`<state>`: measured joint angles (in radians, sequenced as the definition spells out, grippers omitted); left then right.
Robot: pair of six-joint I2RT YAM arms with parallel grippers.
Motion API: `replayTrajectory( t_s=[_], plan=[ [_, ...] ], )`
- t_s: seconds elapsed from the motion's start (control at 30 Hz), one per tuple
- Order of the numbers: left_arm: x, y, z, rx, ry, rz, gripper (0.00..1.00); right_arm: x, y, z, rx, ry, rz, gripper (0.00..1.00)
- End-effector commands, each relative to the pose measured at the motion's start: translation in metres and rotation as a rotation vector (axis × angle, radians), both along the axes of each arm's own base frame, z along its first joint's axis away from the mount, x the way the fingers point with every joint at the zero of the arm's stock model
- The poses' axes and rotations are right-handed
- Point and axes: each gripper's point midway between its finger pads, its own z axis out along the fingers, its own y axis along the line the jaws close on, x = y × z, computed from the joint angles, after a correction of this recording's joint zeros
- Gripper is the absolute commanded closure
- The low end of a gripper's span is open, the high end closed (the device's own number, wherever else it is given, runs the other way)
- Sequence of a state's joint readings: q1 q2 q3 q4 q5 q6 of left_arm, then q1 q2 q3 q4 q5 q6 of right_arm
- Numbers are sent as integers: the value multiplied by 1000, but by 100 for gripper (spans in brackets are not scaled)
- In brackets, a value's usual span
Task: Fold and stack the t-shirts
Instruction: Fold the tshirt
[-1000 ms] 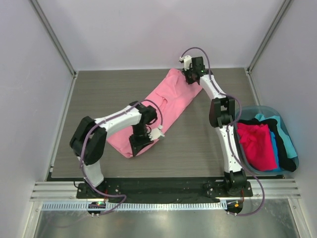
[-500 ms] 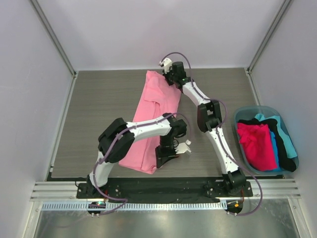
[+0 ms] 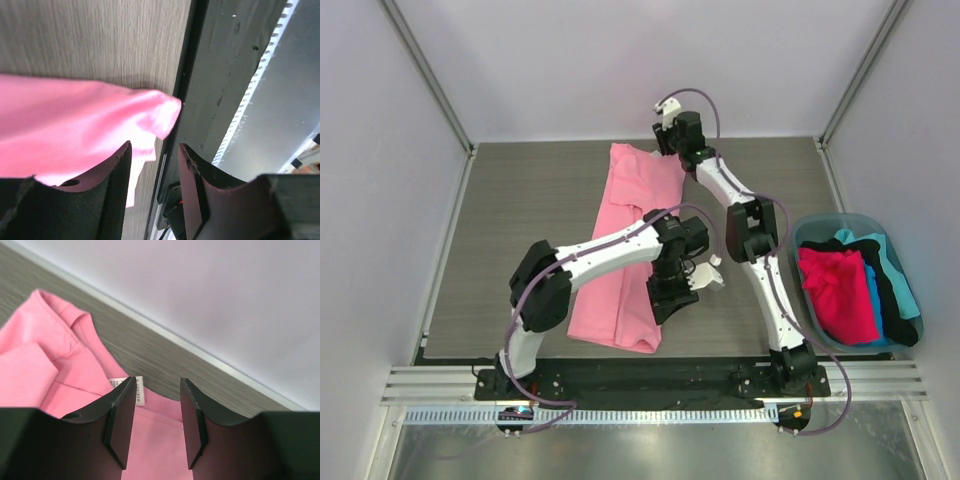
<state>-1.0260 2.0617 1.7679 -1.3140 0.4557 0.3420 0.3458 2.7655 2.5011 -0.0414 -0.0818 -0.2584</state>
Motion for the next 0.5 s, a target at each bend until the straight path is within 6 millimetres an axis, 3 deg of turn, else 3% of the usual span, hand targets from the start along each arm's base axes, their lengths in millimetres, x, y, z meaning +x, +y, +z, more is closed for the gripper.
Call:
replayTrajectory(
  t_s=[0.0,0.03,0.07,0.13,0.17,0.23,0.47],
  plan=[
    [3,7,20,-30,-76,5,57,-15,-21,189,141,-238,-58,53],
    [5,9,14,-16,-85,7,58,-19,-25,190,141,-228,-61,53],
    [5,10,7,-10,-80,3,60,-27,-27,163,116,-149,-49,53],
    [8,9,-9,-6,-69,9,65,-38,-36,161,91,-119,-46,53],
    [10,3,-13,-30,-71,11,66,-44,-38,138,70,-67,-42,53],
    [9,2,-24,-30,-58,10,67,-50,-48,119,66,4,-47,53],
    [10,11,-58,-3,-25,19,69,-55,-68,60,182,211,-87,53]
  ],
)
